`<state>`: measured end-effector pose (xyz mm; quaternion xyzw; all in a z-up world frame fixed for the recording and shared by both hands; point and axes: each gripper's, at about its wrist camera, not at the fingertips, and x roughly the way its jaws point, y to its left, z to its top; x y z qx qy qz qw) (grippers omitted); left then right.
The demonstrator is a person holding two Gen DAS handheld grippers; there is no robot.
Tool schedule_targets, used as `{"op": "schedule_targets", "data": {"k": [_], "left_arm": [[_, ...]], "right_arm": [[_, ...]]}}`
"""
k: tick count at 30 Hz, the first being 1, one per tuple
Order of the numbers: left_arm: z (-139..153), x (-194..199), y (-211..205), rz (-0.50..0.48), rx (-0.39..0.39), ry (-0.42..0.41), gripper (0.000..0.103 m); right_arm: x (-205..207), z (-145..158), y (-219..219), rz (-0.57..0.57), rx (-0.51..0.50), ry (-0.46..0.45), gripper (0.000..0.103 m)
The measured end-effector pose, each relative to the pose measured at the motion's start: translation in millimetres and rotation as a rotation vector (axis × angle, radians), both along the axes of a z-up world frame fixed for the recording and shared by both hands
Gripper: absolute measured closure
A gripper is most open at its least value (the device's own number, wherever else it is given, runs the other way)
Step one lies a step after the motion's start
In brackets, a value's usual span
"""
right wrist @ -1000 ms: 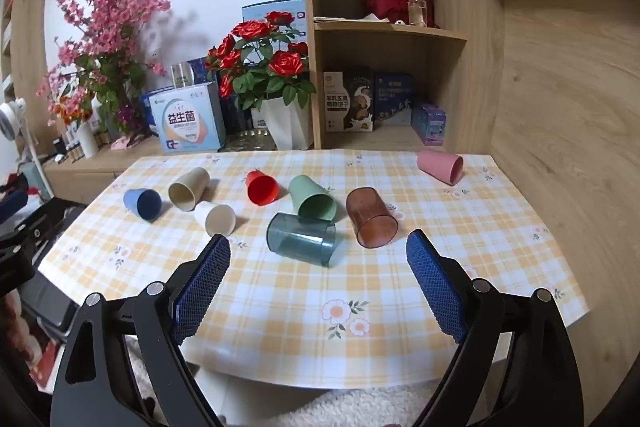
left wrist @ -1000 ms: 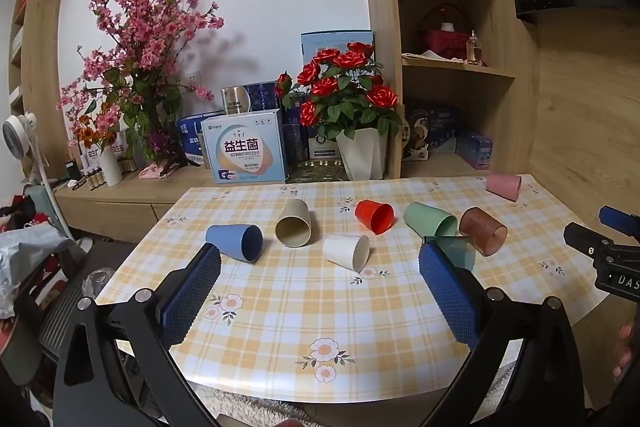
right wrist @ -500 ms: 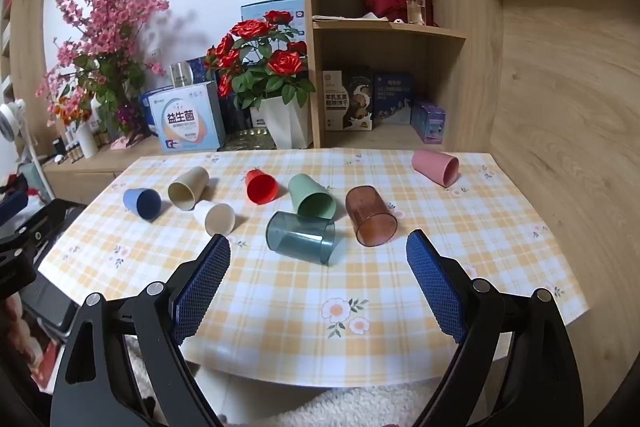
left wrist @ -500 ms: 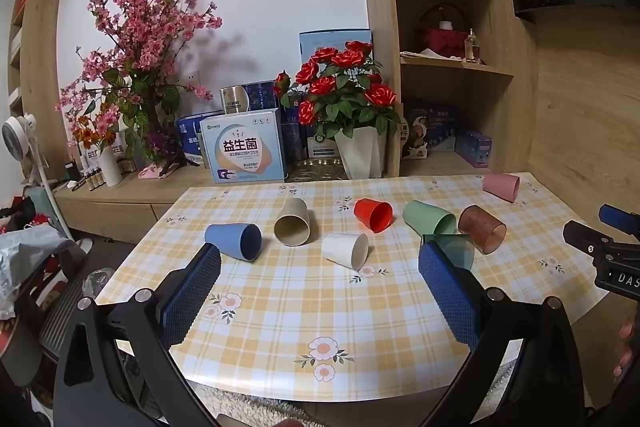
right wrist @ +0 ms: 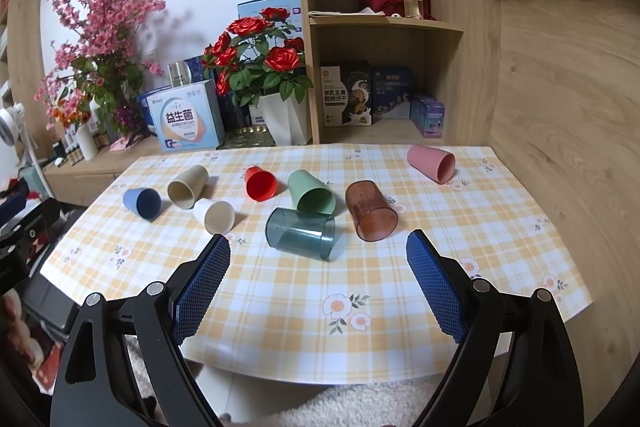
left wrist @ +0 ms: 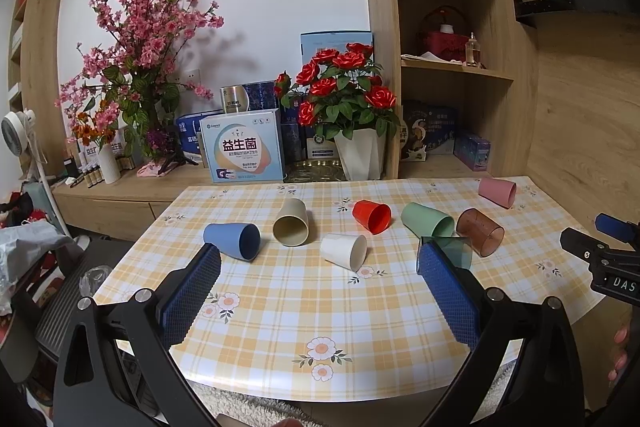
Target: Flip cup upside down
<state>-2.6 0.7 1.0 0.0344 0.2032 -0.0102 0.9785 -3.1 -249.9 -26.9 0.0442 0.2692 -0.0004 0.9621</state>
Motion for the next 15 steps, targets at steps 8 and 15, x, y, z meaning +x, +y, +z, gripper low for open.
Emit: {"op": "schedule_targets", "data": {"k": [8,15], "left_arm": [[-0.5,0.4,0.0,0.002,0.001,0.005,0.006],[-1.6,1.1,0.4,0.0,0.0,0.008,0.006]], "right_arm": [[-0.5,-0.8,0.1,-0.002,0.003,0.002,0.016],[-0.3,-2.6,-1.5,-0.008,0.012,0.008,0.016]]}}
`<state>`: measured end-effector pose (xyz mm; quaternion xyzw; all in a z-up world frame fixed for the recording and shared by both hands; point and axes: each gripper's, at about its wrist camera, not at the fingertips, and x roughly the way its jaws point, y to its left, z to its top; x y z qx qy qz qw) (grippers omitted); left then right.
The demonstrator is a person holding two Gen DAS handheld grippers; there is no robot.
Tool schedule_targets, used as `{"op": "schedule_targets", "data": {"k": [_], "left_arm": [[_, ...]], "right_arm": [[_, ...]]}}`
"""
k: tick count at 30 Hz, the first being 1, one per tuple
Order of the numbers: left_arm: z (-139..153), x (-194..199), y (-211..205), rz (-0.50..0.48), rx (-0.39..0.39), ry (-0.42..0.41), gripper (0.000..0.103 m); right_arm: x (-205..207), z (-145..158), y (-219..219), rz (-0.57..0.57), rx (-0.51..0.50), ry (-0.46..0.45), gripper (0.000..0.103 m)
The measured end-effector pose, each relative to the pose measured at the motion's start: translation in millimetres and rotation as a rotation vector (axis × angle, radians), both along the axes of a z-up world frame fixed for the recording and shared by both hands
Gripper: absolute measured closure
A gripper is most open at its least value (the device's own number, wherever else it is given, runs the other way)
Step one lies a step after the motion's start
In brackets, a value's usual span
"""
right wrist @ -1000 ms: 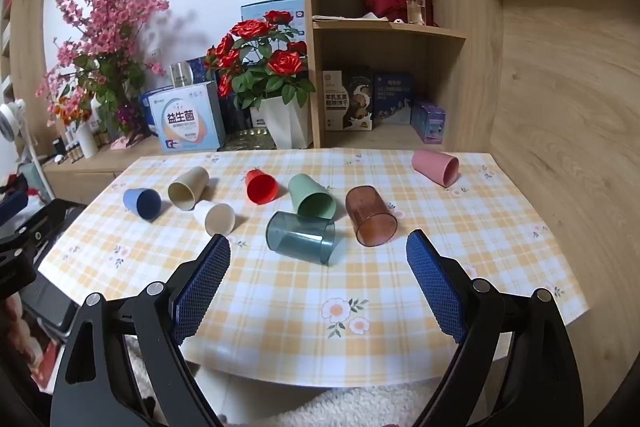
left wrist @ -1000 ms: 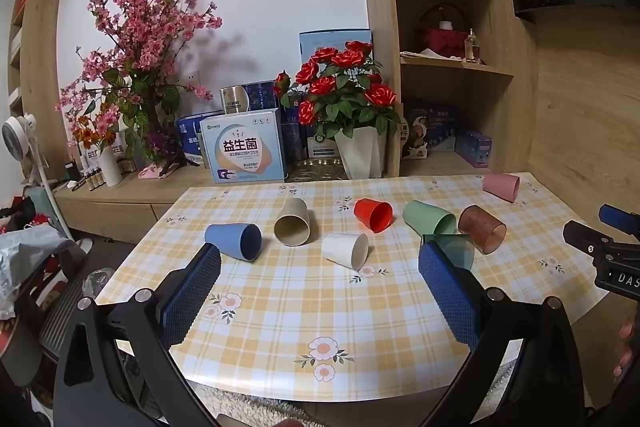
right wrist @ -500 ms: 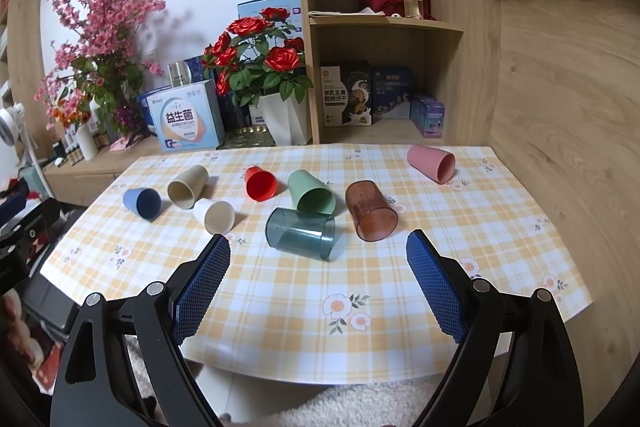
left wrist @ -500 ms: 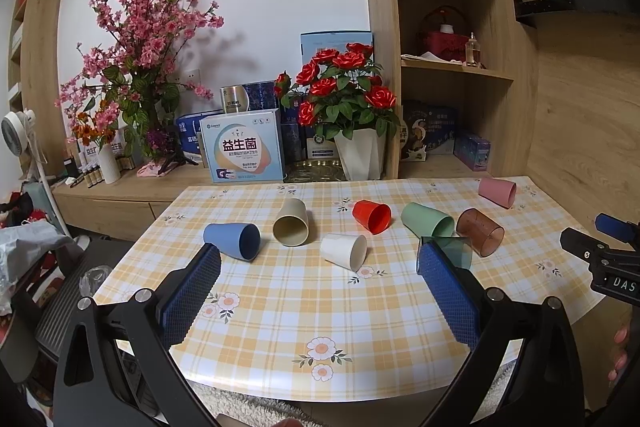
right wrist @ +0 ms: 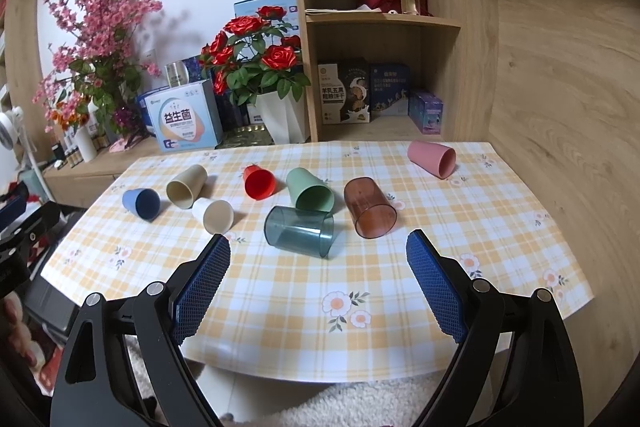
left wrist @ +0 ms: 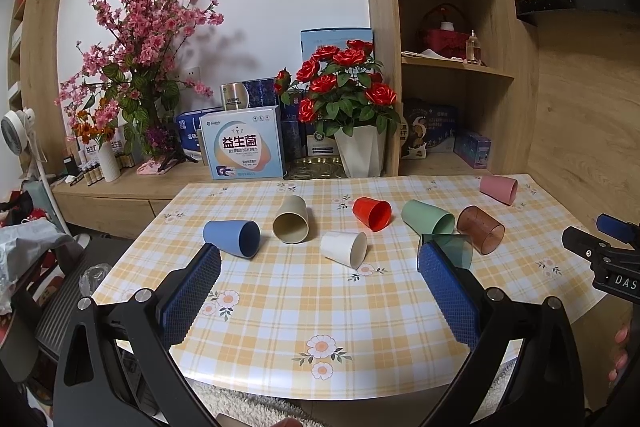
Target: Flip cup upside down
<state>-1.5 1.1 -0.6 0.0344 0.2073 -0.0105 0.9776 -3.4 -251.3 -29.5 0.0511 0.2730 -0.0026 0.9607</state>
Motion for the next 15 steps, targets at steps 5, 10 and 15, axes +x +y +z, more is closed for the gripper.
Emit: {"op": "schedule_targets", "data": {"k": [5,10,15], "left_arm": [[-0.9,0.3,0.1,-0.001,0.0,0.0,0.006],[-2.8,0.2,0.6,-0.002,-0.003,0.003,0.006],[-4.0,0.7,0.7,-0.002,-0.003,0.004,0.006]], "right_arm": [[0.1,0.0,-0.2,0.0,0.001,0.0,0.016],[-0.2,-1.2,-0.3,-0.001,0.003,0.002,0.016],[-0.7,-2.5,-0.2,-0.002,0.006,0.006,0.016]]}}
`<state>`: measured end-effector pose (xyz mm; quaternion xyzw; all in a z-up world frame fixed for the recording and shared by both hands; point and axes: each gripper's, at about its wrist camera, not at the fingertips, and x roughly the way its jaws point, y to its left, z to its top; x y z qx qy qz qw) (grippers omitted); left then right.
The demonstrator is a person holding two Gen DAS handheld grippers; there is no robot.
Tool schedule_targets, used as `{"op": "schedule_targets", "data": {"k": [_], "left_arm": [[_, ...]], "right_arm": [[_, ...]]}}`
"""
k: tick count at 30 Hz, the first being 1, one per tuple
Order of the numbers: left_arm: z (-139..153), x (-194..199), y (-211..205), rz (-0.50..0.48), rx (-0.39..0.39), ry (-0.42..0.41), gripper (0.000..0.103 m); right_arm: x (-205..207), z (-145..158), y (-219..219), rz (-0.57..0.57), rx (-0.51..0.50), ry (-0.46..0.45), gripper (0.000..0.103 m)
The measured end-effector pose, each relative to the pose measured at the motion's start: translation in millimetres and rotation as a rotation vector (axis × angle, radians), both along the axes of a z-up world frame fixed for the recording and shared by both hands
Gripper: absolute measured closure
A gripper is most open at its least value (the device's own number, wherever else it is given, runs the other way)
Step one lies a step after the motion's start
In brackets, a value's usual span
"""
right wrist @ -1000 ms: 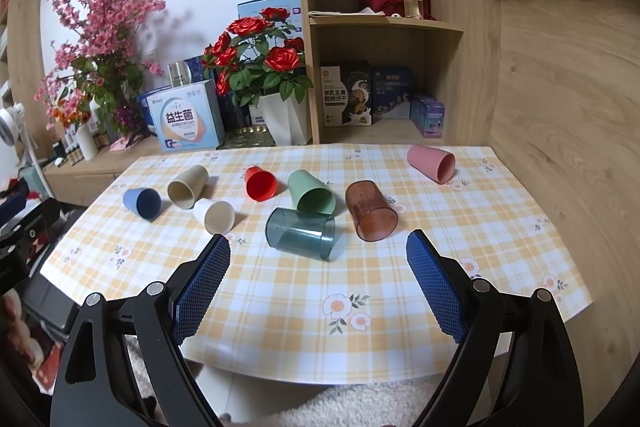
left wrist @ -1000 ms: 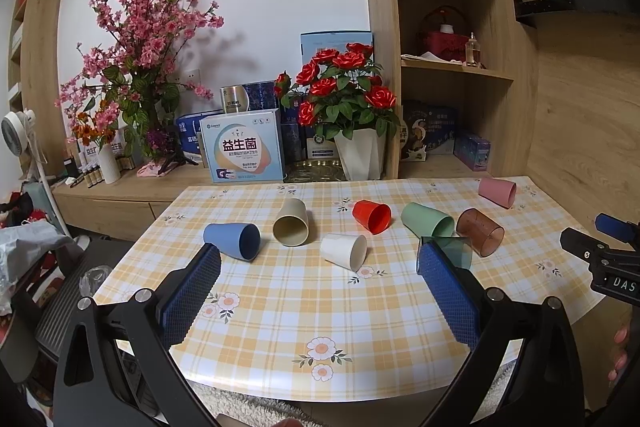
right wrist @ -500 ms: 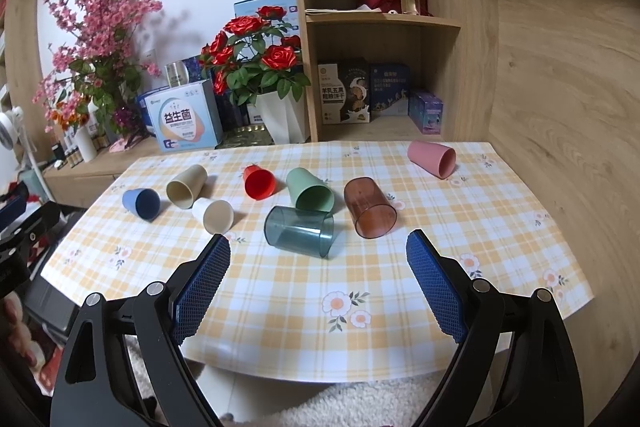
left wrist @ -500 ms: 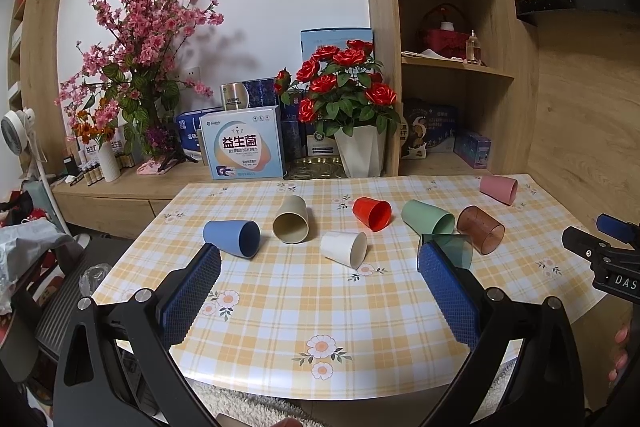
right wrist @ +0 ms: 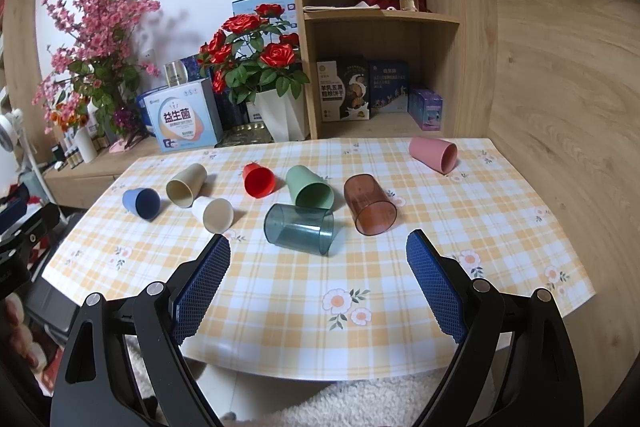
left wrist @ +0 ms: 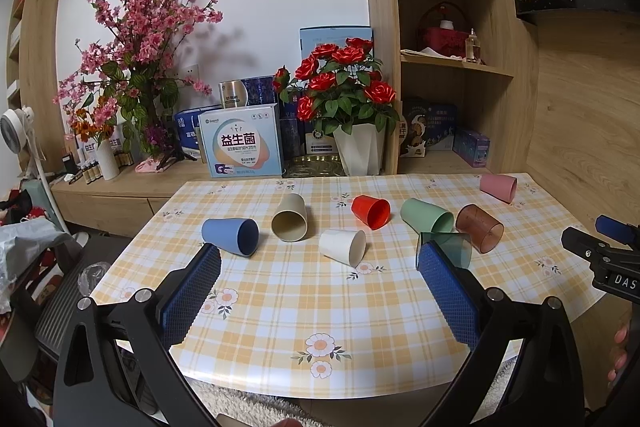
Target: Flip cup upside down
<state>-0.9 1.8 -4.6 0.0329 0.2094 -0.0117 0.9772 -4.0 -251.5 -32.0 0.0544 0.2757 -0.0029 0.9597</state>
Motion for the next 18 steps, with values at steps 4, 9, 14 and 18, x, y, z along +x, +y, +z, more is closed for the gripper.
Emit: {"op": "schedule_targets", "data": {"k": [4,9,14,18], "left_arm": [[-1.0,0.4,-1.1,-0.001,0.0,0.004,0.006],[-0.8,0.5,-1.1,-0.001,0.0,0.004,0.006],[-0.9,0.6,-1.3,-0.001,0.0,0.005,0.006],[-1.9,1.3,-2.0,-0.001,-0.002,0.009,0.006]], "right_arm": [[-0.1,0.0,0.0,-0.001,0.0,0.0,0.016],[0.2,0.1,-0.2,0.0,0.001,0.001,0.016],[0.3,0.3,-0.4,0.0,0.001,0.001,0.016],[0.5,0.4,-0.6,0.0,0.002,0.001,0.016]]}}
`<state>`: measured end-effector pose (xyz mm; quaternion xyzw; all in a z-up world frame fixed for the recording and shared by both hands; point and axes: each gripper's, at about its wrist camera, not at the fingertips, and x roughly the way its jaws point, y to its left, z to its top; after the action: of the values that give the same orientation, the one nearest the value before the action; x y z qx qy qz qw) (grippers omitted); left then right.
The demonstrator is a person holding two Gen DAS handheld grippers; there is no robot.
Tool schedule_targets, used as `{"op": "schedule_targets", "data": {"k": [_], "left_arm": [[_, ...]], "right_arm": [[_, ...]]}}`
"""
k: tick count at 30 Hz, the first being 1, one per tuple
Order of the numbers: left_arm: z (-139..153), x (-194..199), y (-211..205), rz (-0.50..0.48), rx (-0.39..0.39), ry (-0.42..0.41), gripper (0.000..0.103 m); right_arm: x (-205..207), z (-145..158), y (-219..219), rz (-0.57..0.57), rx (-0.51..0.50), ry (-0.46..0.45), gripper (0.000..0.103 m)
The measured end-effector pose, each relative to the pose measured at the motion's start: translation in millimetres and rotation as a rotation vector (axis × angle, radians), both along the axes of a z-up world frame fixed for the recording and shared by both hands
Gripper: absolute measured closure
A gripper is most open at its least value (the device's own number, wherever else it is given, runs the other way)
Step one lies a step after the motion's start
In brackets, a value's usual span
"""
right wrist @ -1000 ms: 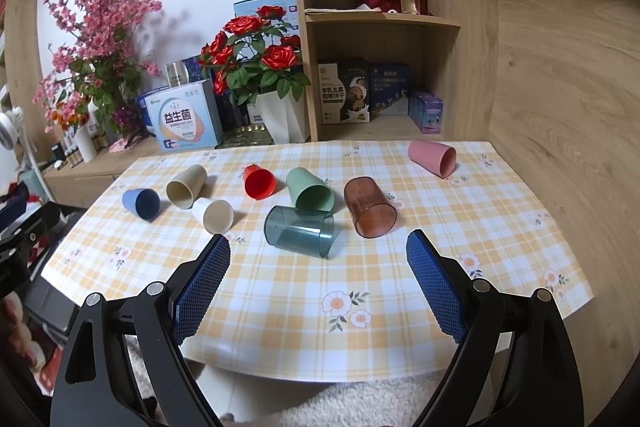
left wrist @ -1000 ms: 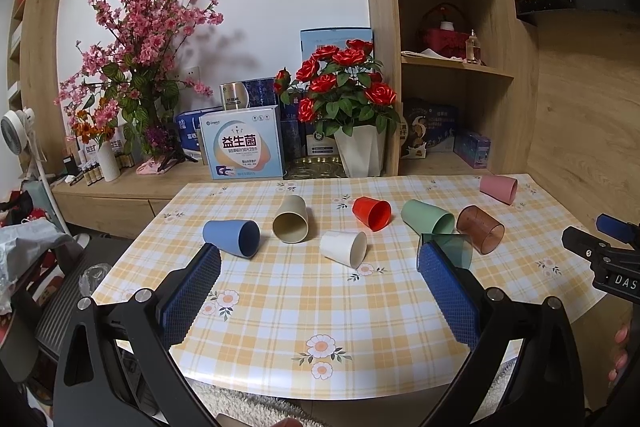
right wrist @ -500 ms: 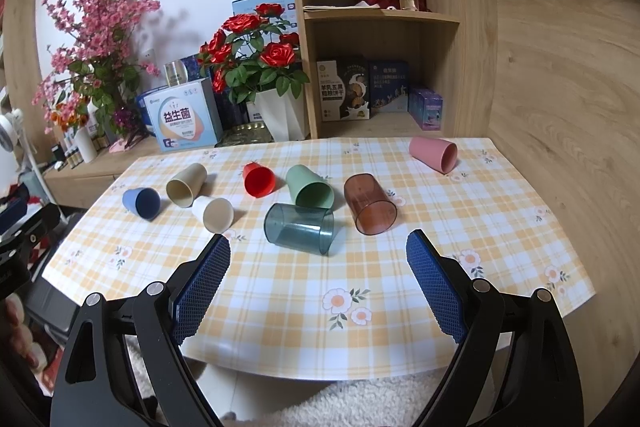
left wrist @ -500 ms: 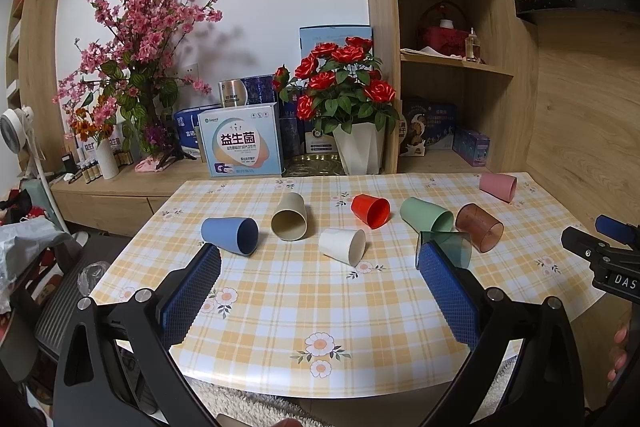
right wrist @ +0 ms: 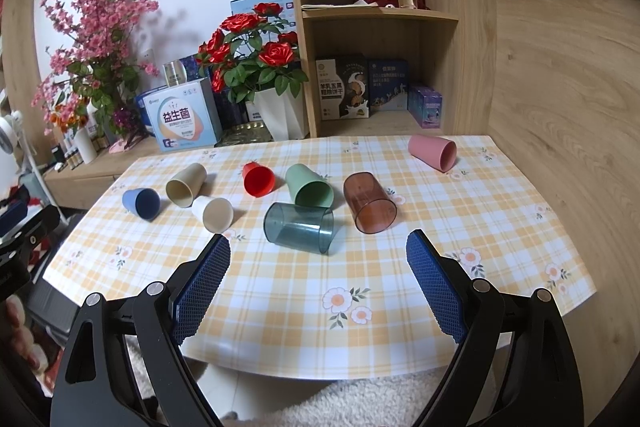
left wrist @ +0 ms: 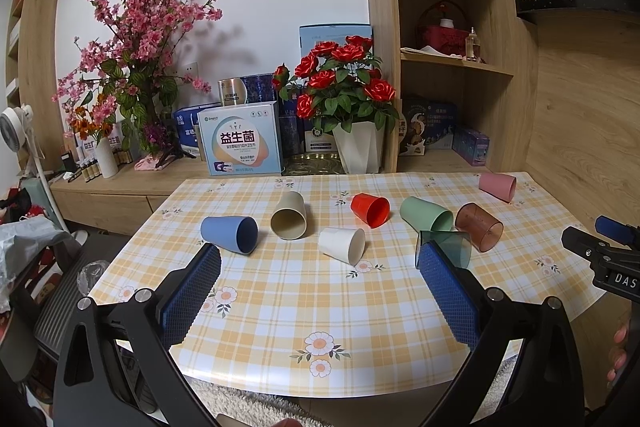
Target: Flip cup upside down
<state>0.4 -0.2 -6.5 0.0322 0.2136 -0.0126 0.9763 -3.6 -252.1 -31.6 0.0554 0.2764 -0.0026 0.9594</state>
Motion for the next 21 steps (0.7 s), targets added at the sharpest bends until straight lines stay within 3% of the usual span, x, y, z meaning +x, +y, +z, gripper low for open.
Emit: {"op": "schedule_targets", "data": {"k": [13,18,21], "left_arm": [[-1,1,5,0.001,-0.02,0.014,0.006],[-3,8,16,-0.017,-0.094,0.061,0.006],[-8,18,26,-0.078,-0.171,0.122,0.006]], "right_arm": [[0,0,0,-0.001,0.003,0.001,0.016],[-2,-3,0,-0.002,0.01,0.005,0.016],[3,-9,-2,-0.001,0.028,0.011,0.016]]}}
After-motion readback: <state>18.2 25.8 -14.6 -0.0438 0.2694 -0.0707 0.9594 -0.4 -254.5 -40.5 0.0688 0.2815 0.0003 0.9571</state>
